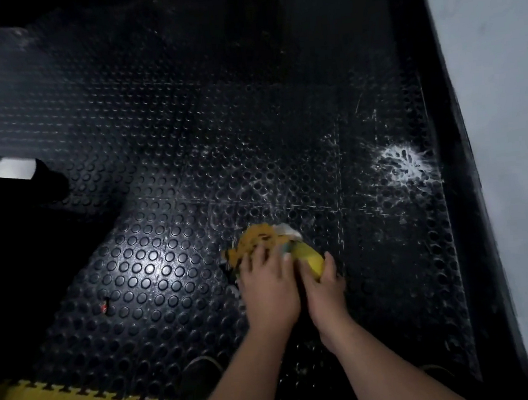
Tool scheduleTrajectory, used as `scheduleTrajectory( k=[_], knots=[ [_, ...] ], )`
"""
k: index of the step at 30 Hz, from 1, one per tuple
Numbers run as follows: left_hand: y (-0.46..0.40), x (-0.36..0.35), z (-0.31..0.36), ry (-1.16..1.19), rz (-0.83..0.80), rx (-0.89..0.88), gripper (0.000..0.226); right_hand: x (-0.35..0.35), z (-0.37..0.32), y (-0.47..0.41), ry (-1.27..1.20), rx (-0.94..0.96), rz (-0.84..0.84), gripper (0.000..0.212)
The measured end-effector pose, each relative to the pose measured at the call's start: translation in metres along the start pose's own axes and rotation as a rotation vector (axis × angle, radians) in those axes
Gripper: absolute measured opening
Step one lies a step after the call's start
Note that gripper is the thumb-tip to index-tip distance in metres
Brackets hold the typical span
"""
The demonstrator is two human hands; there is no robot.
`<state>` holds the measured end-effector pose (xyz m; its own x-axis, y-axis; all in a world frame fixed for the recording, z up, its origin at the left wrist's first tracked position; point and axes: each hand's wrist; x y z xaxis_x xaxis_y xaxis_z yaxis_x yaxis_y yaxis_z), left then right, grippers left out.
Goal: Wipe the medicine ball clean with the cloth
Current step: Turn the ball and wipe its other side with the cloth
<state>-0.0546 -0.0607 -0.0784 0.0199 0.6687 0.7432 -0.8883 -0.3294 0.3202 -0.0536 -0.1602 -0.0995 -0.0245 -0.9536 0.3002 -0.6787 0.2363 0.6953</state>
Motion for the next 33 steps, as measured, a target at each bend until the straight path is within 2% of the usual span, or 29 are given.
scheduleTrajectory(
  k=[1, 3, 5, 7, 8, 10, 11, 12, 15, 16, 17, 20, 22, 24, 25, 26, 27, 29, 30, 31, 33],
  knots=[
    [0.008, -0.005, 0.0, -0.01, -0.019, -0.066, 0.049, 0.003, 0.001, -0.001, -0.009, -0.003, 0.002, 0.075],
    [0.002, -0.001, -0.009, 0.076, -0.055, -0.027, 0.045, 0.005, 0.004, 0.002, 0.011, 0.018, -0.02, 0.076],
    [-0.022, 0.012, -0.023, 0.256, -0.07, 0.2, 0.044, 0.002, 0.004, 0.01, 0.091, 0.056, -0.05, 0.078],
    [-0.032, 0.025, -0.023, 0.222, -0.127, 0.318, 0.045, -0.007, 0.004, 0.02, 0.183, 0.094, -0.077, 0.079],
    [-0.029, 0.027, -0.019, 0.123, -0.132, 0.255, 0.045, -0.01, 0.004, 0.024, 0.21, 0.109, -0.068, 0.078],
    [-0.013, 0.017, -0.009, -0.058, -0.132, -0.011, 0.047, -0.01, 0.002, 0.023, 0.22, 0.114, -0.031, 0.072],
    [-0.006, 0.011, -0.008, -0.059, -0.106, -0.099, 0.047, -0.007, 0.003, 0.021, 0.215, 0.109, -0.032, 0.072],
    [-0.006, 0.009, -0.011, -0.009, -0.103, -0.108, 0.045, -0.003, 0.003, 0.019, 0.209, 0.104, -0.049, 0.074],
    [-0.028, 0.021, -0.028, 0.239, -0.116, 0.147, 0.04, 0.001, -0.001, 0.021, 0.236, 0.113, -0.138, 0.082],
    [-0.031, 0.024, -0.029, 0.227, -0.118, 0.193, 0.041, 0.0, -0.003, 0.022, 0.26, 0.113, -0.153, 0.082],
    [-0.029, 0.027, -0.026, 0.151, -0.106, 0.152, 0.041, -0.002, -0.005, 0.023, 0.277, 0.116, -0.152, 0.081],
    [-0.009, 0.011, -0.015, -0.103, -0.138, -0.156, 0.045, -0.002, -0.008, 0.016, 0.3, 0.124, -0.115, 0.072],
    [-0.01, 0.009, -0.018, -0.017, -0.137, -0.117, 0.044, 0.002, -0.008, 0.012, 0.287, 0.111, -0.141, 0.074],
    [-0.026, 0.018, -0.028, 0.209, -0.093, 0.111, 0.039, 0.004, -0.009, 0.013, 0.279, 0.114, -0.188, 0.081],
    [-0.031, 0.022, -0.03, 0.23, -0.086, 0.192, 0.04, 0.003, -0.008, 0.014, 0.288, 0.12, -0.201, 0.083],
    [-0.031, 0.024, -0.027, 0.159, -0.103, 0.187, 0.042, 0.002, -0.008, 0.016, 0.304, 0.125, -0.203, 0.082],
    [-0.027, 0.025, -0.022, 0.034, -0.125, 0.103, 0.044, 0.001, -0.007, 0.017, 0.323, 0.131, -0.195, 0.079],
    [-0.011, 0.013, -0.012, -0.215, -0.174, -0.176, 0.049, 0.002, -0.007, 0.014, 0.362, 0.131, -0.17, 0.073],
    [-0.008, 0.009, -0.01, -0.203, -0.186, -0.213, 0.052, 0.003, -0.008, 0.012, 0.362, 0.12, -0.173, 0.072],
    [-0.011, 0.01, -0.013, -0.162, -0.178, -0.176, 0.054, 0.005, -0.009, 0.013, 0.347, 0.11, -0.195, 0.072],
    [-0.029, 0.016, -0.023, 0.038, -0.151, 0.045, 0.052, 0.006, -0.012, 0.016, 0.323, 0.123, -0.236, 0.076]
  ],
)
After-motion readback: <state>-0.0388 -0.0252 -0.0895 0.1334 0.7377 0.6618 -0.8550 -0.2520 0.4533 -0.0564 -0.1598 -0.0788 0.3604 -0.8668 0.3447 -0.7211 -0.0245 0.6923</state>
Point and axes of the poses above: each hand's wrist, its own y-axis away from the middle knuckle, its own x-axis out of the back of the hand, z = x × y, and after that the axes turned 4 degrees about -y, right-handed
